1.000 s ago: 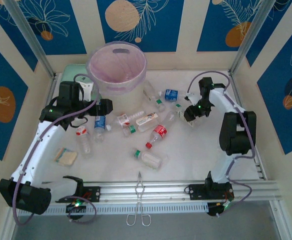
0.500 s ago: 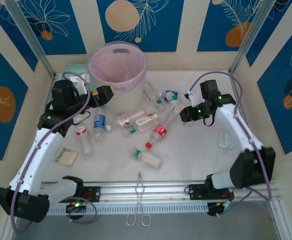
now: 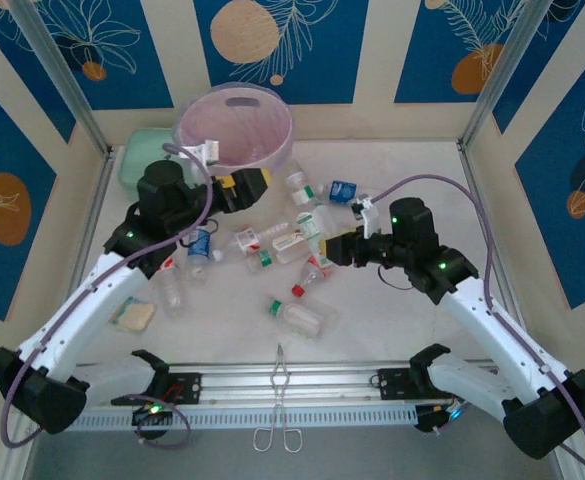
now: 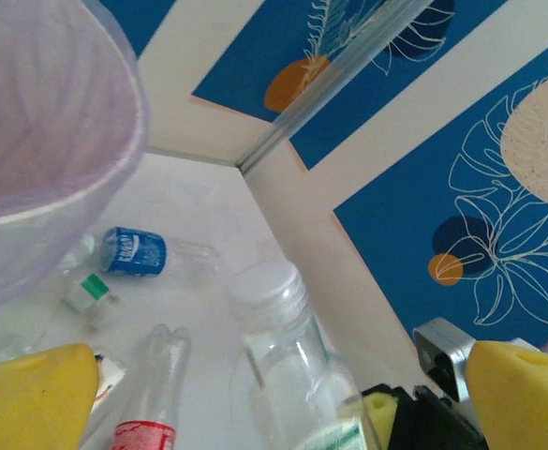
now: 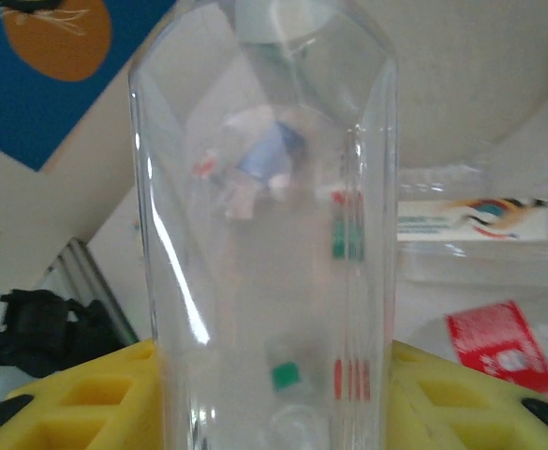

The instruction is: Put the plastic bottles in the bin

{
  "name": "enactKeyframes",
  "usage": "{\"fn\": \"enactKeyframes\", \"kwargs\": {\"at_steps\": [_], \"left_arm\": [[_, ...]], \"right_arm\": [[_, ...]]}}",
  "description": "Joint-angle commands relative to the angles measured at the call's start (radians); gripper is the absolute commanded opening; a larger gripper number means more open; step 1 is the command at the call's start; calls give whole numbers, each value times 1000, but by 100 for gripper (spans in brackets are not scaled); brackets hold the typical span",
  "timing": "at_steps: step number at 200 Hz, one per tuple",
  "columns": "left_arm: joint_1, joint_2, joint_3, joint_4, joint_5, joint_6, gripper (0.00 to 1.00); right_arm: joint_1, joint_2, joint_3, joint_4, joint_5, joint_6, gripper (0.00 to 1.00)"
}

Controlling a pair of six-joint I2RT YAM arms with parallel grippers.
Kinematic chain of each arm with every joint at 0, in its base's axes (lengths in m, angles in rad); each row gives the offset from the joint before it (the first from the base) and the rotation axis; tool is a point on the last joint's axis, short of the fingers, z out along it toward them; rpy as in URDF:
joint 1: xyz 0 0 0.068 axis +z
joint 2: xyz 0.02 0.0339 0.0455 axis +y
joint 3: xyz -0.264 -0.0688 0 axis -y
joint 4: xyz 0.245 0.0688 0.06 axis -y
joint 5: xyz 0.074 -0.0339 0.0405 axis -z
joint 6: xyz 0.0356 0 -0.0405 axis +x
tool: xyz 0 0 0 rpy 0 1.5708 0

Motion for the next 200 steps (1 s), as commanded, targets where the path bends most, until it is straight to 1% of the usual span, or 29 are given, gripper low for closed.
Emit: {"fn": "enactKeyframes", "kwargs": {"at_steps": [1,20,33,53,80,95,107,118,124,154,168,178,196,200], "left_arm": [[-30,62,34,82,-44,-32,99],[-40,116,66,92,-30,-49,95],[-39,152,75,115,12,-78,92],[-47,186,74,120,50,-118,83],[-56,170,42,103,32,-130,74],[-56,156,34,82,19,-126,63],[-56,151,38,56,11,-118,58],[-56,147,40,41,8,-114,44],[-56,147,41,33,7,-111,39],[-55,160,75,-16,-7,-88,27],[-54,177,113,-49,-11,-62,24],[-49,191,152,-81,-15,-32,22],[-19,224,244,-137,-8,27,20],[-5,232,264,-145,3,33,19]], "right_arm": [[78,4,26,103,35,7,46],[123,27,46,144,43,11,45],[150,53,57,157,44,9,45],[187,95,70,162,62,-10,45],[213,122,50,229,110,-2,46],[216,136,34,275,127,10,45],[220,149,29,302,150,12,45],[224,161,27,318,167,9,45],[227,165,26,324,177,6,45],[232,166,7,379,204,-1,47],[231,162,1,398,225,-5,51],[232,160,8,398,242,-15,59],[231,144,38,367,266,-52,83],[230,138,48,350,277,-63,90]]}}
